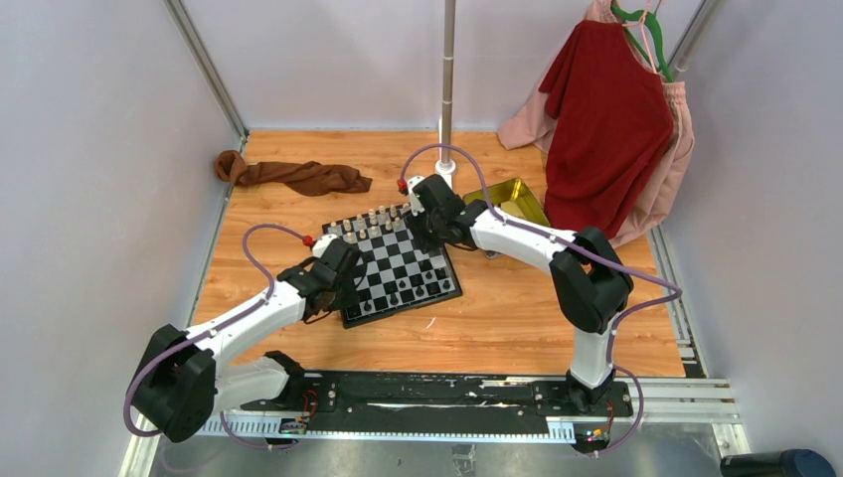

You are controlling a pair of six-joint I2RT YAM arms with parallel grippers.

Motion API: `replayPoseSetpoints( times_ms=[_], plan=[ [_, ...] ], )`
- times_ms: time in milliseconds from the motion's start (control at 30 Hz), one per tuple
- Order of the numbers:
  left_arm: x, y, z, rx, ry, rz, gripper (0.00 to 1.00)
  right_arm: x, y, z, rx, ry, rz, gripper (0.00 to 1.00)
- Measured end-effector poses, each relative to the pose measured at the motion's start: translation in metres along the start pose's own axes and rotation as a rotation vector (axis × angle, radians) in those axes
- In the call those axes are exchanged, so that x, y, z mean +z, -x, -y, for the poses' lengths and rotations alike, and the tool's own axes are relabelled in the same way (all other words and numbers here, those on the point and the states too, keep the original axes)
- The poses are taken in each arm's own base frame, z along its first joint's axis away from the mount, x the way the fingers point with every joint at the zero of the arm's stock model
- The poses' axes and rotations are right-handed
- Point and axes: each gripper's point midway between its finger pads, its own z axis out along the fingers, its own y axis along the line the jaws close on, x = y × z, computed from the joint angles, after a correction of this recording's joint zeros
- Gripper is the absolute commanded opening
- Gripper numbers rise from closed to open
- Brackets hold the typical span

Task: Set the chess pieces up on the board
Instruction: Place the chess piece on the chessboard, then pick up the chess piece from the chessboard.

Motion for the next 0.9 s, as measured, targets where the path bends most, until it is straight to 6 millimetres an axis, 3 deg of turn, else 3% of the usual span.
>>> replayPoseSetpoints(
  times_ms=[267,567,700,767,800,900],
  plan=[
    [-0.004,0.007,0.001,0.012,0.007,0.013,0.55,0.005,0.009,-0.01,-0.039,0.026,-0.004,0.47],
    [-0.033,0.061,0.027,0.026,-0.056,0.148,0.63,0.019,0.027,-0.031,-0.093,0.072,0.005,0.48],
    [-0.049,0.075,0.028,0.025,-0.083,0.212,0.66,0.029,0.029,-0.041,-0.11,0.092,-0.006,0.48],
    [-0.056,0.08,0.026,0.018,-0.094,0.241,0.7,0.034,0.028,-0.046,-0.117,0.101,-0.016,0.48],
    [-0.06,0.083,0.025,0.016,-0.099,0.257,0.76,0.037,0.028,-0.048,-0.12,0.106,-0.02,0.48],
    [-0.07,0.088,0.023,0.008,-0.113,0.294,0.79,0.045,0.029,-0.056,-0.129,0.118,-0.032,0.48]
  ],
)
